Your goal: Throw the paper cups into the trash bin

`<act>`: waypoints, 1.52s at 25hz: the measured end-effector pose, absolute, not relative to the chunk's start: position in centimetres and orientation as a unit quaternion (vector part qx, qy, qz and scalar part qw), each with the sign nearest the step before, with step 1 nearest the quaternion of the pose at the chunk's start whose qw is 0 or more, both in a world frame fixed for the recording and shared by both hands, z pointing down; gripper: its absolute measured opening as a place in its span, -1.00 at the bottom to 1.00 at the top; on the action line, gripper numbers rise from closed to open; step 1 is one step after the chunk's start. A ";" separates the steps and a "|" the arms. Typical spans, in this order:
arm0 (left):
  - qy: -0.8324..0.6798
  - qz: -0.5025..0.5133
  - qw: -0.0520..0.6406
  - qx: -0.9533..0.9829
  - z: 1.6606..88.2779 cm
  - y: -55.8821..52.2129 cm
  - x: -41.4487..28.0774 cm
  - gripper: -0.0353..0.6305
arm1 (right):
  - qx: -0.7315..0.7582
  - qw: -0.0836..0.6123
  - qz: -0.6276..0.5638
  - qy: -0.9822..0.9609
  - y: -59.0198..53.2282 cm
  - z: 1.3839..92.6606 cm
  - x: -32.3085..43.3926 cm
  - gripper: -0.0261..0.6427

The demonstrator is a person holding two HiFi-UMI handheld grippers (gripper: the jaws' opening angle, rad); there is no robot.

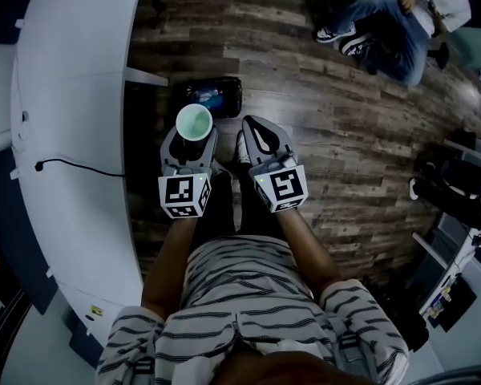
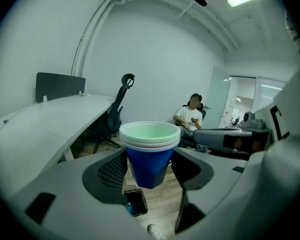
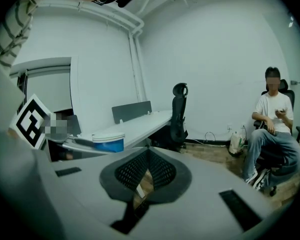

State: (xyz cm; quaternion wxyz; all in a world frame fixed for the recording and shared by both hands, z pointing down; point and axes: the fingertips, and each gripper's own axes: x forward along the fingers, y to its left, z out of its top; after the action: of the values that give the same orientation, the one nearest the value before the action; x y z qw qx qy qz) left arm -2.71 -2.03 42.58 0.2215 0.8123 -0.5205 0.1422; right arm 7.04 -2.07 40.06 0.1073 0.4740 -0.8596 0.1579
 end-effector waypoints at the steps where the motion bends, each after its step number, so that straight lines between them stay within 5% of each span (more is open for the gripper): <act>1: -0.521 0.143 0.225 0.811 43.1 -2.1 -2.7 -0.02 | 0.473 0.109 0.158 -0.860 -2.2 40.4 7.0 -0.90; 38: -0.532 0.231 0.315 0.751 64.4 -2.1 -1.7 -0.01 | 0.483 0.150 0.223 -0.834 -0.8 53.7 8.9 -0.90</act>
State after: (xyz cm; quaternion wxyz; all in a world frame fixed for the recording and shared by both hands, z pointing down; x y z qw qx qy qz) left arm -1.70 -2.08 64.38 0.3152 0.7509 -0.5324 0.2308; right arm 8.93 -0.81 53.71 0.1505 0.4826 -0.8336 0.2226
